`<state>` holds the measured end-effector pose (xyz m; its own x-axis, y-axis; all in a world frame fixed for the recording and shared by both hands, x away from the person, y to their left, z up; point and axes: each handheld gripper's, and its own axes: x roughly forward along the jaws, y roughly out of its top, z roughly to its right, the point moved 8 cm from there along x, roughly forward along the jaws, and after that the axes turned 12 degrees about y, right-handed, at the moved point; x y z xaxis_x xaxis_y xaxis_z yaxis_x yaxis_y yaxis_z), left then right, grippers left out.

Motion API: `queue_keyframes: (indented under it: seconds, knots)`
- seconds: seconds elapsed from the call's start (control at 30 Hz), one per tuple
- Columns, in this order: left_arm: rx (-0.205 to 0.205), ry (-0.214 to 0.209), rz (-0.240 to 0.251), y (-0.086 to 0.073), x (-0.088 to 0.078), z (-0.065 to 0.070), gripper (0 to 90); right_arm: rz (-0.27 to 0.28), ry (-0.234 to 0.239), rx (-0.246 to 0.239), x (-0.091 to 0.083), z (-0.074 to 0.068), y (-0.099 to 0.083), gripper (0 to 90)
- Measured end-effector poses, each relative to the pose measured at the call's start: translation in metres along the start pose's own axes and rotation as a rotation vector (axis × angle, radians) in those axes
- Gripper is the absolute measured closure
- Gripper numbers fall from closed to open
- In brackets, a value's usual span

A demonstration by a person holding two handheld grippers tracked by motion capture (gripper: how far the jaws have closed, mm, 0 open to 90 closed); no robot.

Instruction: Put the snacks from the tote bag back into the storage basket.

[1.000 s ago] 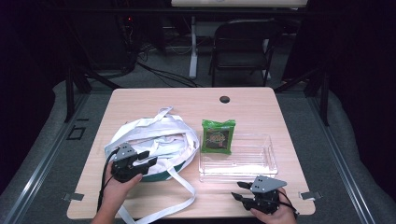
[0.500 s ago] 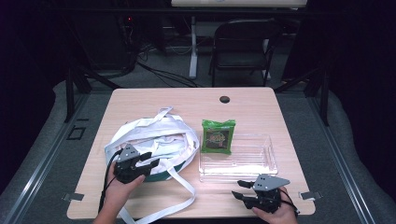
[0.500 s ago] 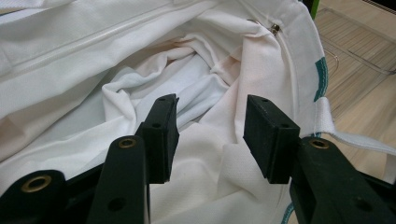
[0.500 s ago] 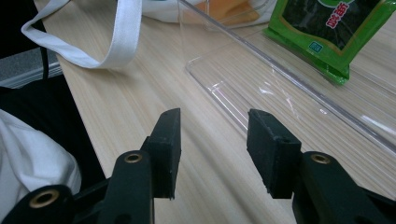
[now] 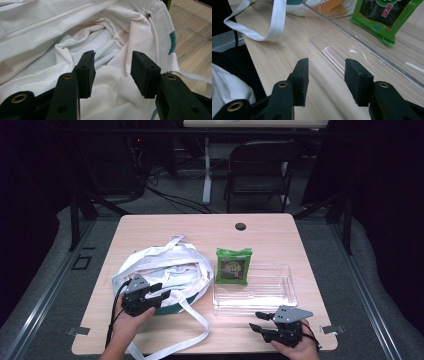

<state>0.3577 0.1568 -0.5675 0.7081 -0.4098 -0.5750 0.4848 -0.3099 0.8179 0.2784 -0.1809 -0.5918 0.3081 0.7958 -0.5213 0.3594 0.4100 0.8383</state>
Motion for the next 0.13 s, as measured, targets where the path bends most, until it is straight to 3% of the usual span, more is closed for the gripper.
queue_keyframes:
  seconds: [0.13]
  knots:
    - [-0.007,0.001,0.001,0.0006,-0.0009,-0.0008,54.1,0.007,0.004,0.004,-0.0003,0.0001,0.0004,54.2]
